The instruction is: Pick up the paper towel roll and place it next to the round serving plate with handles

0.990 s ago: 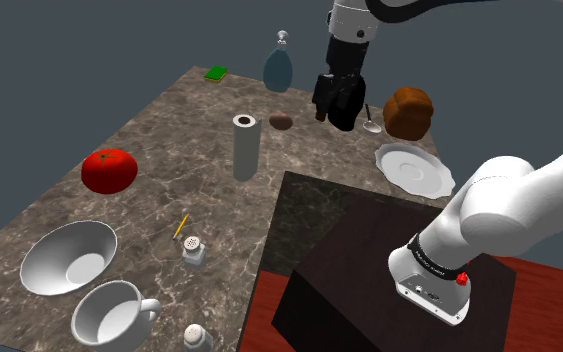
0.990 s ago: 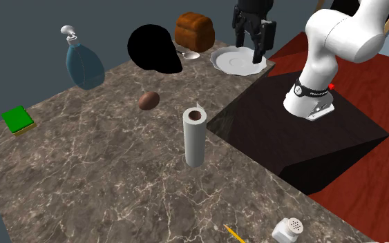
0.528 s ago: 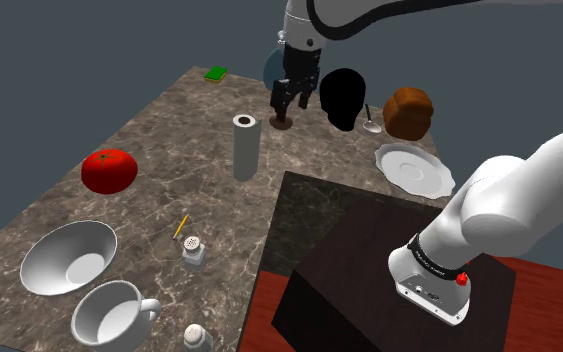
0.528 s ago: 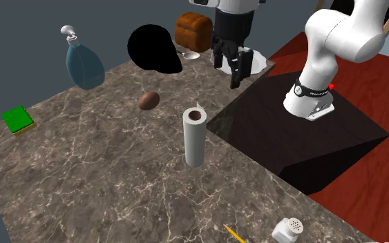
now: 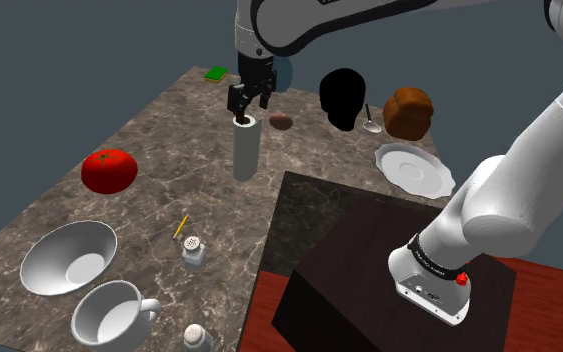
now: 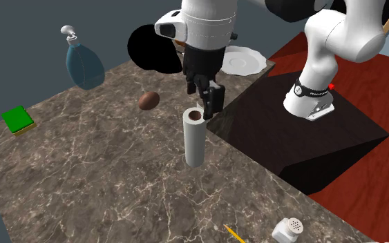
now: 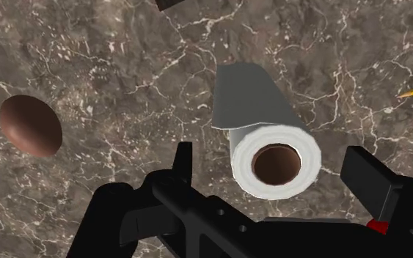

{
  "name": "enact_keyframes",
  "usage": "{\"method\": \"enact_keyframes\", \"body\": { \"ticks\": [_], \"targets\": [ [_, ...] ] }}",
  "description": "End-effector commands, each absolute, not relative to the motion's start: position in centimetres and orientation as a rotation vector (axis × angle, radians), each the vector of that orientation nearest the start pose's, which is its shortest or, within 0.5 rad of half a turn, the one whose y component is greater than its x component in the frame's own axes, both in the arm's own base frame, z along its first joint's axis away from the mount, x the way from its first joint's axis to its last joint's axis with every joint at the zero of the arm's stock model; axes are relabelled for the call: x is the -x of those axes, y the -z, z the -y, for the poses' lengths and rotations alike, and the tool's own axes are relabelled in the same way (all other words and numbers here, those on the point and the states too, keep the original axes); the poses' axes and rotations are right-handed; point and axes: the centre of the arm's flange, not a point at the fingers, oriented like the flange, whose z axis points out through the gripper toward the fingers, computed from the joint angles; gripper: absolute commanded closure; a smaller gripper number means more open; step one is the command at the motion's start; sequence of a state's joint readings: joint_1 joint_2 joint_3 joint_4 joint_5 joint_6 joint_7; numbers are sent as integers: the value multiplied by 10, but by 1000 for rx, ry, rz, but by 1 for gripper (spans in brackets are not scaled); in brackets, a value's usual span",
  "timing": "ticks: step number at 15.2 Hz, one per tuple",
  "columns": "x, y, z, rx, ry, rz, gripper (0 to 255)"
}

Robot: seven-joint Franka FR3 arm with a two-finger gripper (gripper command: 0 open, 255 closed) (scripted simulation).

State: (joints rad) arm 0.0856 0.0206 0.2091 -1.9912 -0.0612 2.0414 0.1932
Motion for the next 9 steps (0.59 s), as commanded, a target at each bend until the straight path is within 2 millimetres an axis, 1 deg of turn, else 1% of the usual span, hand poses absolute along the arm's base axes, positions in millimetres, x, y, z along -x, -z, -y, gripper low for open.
{"method": "enact_keyframes", "body": {
  "ticks": [1,2,9],
  "targets": [
    [-559,-446,-173,3182,90,225,0],
    [-564,-444,-176,3183,96,230,0],
    [-567,-408,-175,3183,96,230,0]
  ]
}}
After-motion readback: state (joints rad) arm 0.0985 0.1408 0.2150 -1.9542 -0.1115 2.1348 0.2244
